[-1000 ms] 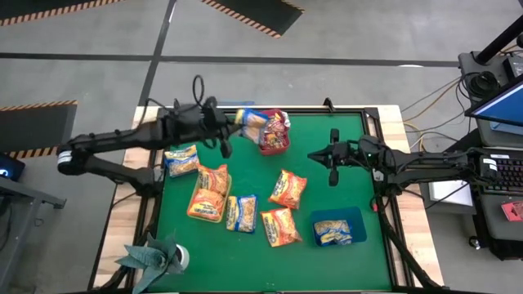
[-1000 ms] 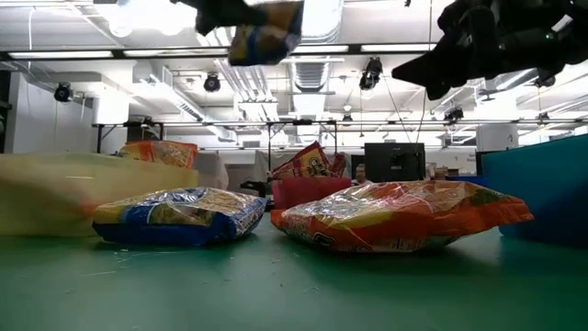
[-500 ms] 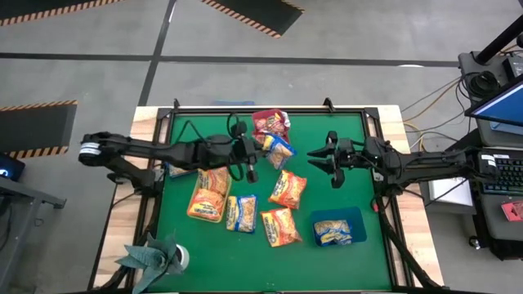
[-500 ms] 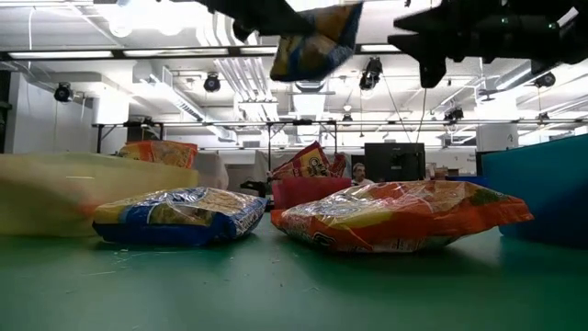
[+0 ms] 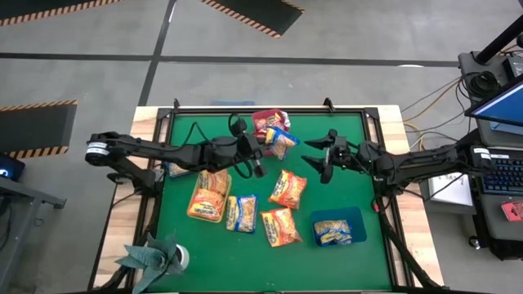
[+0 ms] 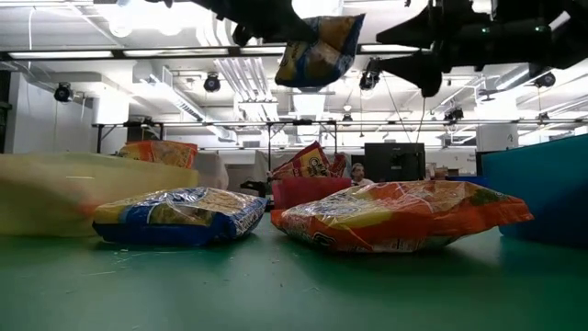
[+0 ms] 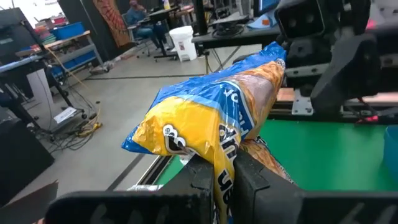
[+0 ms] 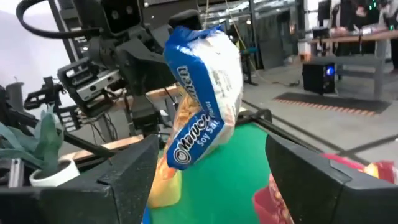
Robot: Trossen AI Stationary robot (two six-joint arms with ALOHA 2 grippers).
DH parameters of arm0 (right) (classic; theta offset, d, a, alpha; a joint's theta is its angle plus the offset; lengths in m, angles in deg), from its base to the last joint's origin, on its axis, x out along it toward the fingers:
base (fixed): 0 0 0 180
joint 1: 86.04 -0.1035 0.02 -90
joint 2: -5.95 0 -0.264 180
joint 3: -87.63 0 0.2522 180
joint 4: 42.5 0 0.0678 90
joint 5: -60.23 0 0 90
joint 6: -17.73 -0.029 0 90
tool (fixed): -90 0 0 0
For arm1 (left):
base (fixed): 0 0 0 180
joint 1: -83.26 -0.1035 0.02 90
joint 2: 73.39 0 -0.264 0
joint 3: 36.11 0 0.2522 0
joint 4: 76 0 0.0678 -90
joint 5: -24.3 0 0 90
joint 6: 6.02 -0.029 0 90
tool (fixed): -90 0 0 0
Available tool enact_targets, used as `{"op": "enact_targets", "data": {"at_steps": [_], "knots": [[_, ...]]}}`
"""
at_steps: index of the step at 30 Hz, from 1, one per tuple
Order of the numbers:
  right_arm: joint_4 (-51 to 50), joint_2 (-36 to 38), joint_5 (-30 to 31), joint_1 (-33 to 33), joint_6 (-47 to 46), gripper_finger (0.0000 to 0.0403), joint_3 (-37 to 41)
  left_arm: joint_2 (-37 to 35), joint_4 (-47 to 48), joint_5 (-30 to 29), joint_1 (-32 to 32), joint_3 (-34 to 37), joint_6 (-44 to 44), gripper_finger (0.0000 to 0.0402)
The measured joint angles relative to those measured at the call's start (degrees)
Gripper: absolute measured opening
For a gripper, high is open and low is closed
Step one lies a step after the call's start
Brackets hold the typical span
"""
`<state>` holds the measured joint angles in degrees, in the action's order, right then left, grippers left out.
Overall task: Sort Maruchan noodles
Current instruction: Put the blue noodle pack into the blue bin
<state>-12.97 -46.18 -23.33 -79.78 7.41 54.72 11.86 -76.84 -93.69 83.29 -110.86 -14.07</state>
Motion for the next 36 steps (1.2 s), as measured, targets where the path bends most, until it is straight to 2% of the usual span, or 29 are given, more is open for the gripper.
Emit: {"op": "enact_targets", "data": {"at_steps": [10, 16, 22, 26, 33, 36], "knots": [[0.6, -10.0, -0.3, 0.0, 9.9, 0.0267, -9.9, 0.0, -1.5, 0.0, 0.2, 0.0, 1.7, 0.0005], [0.2, -14.8, -0.2, 0.0, 10.1, 0.0257, -15.5, 0.0, -2.2, 0.3, 0.4, 0.0, 2.3, 0.0005], [-0.1, -17.9, 1.2, 0.0, 9.5, 0.0233, -18.2, 0.0, -2.6, 4.8, 0.6, 0.0, 2.8, 0.0006], [-1.7, -18.5, 1.2, 0.0, 9.5, 0.0189, -19.5, 0.0, -2.5, 4.8, 0.6, 0.0, 2.9, 0.0007], [-5.7, -17.5, 0.6, 0.0, 9.5, 0.0066, -20.6, -0.1, -2.3, 4.5, 0.6, 0.0, 3.2, 0.0008], [-7.0, -16.6, -1.0, 0.0, 9.4, 0.0032, -20.6, -0.5, -1.2, 4.8, 0.7, 0.0, 3.2, 0.0013]]}}
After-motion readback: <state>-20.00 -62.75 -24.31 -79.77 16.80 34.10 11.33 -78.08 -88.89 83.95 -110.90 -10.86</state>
